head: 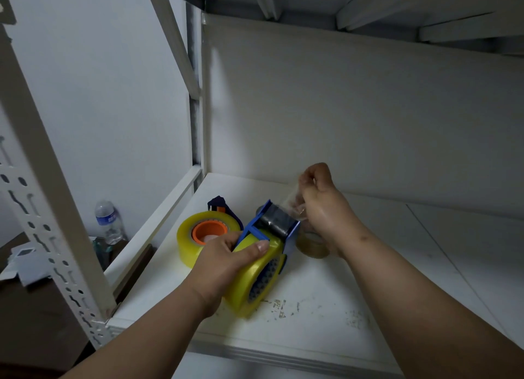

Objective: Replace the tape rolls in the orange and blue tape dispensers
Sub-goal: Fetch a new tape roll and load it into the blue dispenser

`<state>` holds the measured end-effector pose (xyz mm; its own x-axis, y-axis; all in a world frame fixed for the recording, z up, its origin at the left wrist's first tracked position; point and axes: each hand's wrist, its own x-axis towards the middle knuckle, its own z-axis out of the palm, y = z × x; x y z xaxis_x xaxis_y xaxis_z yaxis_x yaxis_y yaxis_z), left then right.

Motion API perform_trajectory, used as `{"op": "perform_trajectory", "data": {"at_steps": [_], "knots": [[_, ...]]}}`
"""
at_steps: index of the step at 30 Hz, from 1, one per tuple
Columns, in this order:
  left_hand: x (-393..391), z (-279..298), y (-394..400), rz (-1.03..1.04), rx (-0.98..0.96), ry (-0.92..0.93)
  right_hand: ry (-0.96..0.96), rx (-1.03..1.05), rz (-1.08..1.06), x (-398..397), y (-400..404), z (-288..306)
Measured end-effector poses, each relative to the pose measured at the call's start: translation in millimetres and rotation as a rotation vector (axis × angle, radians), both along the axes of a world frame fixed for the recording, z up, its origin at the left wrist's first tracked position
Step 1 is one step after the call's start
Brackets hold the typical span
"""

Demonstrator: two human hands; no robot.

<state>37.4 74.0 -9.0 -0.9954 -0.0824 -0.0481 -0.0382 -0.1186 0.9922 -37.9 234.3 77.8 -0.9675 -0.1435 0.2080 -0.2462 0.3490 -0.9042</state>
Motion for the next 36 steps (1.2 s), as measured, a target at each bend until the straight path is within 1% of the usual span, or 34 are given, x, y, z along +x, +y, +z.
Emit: {"op": "perform_trajectory", "data": {"at_steps": [3, 9, 11, 13, 16, 19, 20, 22, 24, 26, 27, 32, 36], "knots": [[0, 1, -1, 0.013, -0.041, 0.000, 0.256, 0.174, -0.020, 3, -2, 5], [-1, 1, -1, 0.085, -0.190, 0.029, 0.565, 0.407, -0.057, 20, -1, 6], [-2, 3, -1, 0.108, -0.226, 0.030, 0.626, 0.430, -0.095, 23, -2, 9], [-3, 5, -1, 0.122, -0.250, 0.026, 0.632, 0.446, -0.124, 24, -2, 12], [-4, 7, 0, 0.123, -0.229, 0.015, 0.654, 0.438, -0.153, 25, -2, 16], [-4, 5, 1, 0.114, -0.183, -0.015, 0.747, 0.440, -0.167, 26, -4, 15], [-3, 4, 2, 0.111, -0.174, -0.024, 0.743, 0.450, -0.165, 24, -4, 14], [1, 0, 2, 0.096, -0.172, -0.026, 0.676, 0.470, -0.160, 19, -1, 9], [4, -4, 3, 0.089, -0.168, -0.013, 0.537, 0.454, -0.161, 10, 4, 3], [7, -5, 4, 0.074, -0.156, -0.005, 0.365, 0.361, -0.163, 0, 8, -2], [8, -5, 3, 0.068, -0.149, -0.001, 0.319, 0.331, -0.172, -4, 10, -5], [10, -9, 1, 0.082, -0.118, -0.009, 0.185, 0.250, -0.166, -16, 13, -17], [14, -11, 0, 0.080, -0.088, -0.001, 0.008, 0.103, -0.121, -16, 11, -27]]}}
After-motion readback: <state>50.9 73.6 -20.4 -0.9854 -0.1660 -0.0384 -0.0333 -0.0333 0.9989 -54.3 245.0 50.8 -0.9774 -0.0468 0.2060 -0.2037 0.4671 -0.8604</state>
